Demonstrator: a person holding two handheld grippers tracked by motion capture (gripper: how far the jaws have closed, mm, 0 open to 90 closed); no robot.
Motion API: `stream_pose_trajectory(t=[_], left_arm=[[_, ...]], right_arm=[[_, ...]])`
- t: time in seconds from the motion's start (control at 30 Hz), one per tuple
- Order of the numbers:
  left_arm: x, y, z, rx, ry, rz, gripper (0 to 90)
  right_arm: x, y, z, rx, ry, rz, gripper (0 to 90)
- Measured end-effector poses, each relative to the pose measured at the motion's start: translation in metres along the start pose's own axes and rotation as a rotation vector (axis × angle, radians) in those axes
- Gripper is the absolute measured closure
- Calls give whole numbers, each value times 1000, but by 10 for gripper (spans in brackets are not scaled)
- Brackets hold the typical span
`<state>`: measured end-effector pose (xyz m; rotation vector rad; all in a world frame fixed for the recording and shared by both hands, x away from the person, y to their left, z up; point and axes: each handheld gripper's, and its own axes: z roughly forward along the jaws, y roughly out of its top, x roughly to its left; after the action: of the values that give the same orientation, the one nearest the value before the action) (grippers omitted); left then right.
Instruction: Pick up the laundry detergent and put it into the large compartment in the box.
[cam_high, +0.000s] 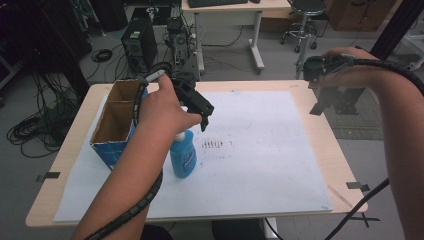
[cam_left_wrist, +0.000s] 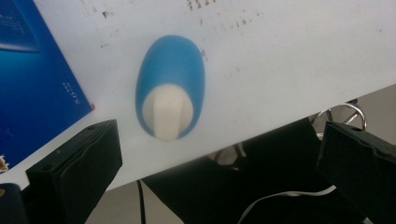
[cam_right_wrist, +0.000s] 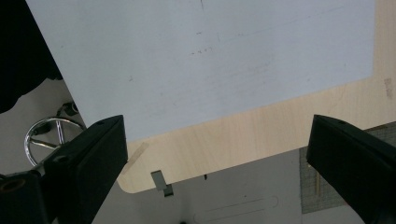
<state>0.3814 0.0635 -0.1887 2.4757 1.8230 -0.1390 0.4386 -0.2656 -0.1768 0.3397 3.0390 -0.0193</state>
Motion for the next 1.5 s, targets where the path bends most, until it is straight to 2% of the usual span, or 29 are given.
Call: stream_pose_trajectory(t=[0.27, 0.83, 1.5], left_arm=[[6, 1, 2, -1, -4, -15, 2], [13, 1, 13, 5, -1, -18, 2], [18, 3, 38, 28, 4, -17, 2]], right_arm=[[1, 2, 1, 7, -2, -9, 50], [3, 4, 1, 9, -2, -13, 51], [5, 5, 6, 11, 1, -23, 51]])
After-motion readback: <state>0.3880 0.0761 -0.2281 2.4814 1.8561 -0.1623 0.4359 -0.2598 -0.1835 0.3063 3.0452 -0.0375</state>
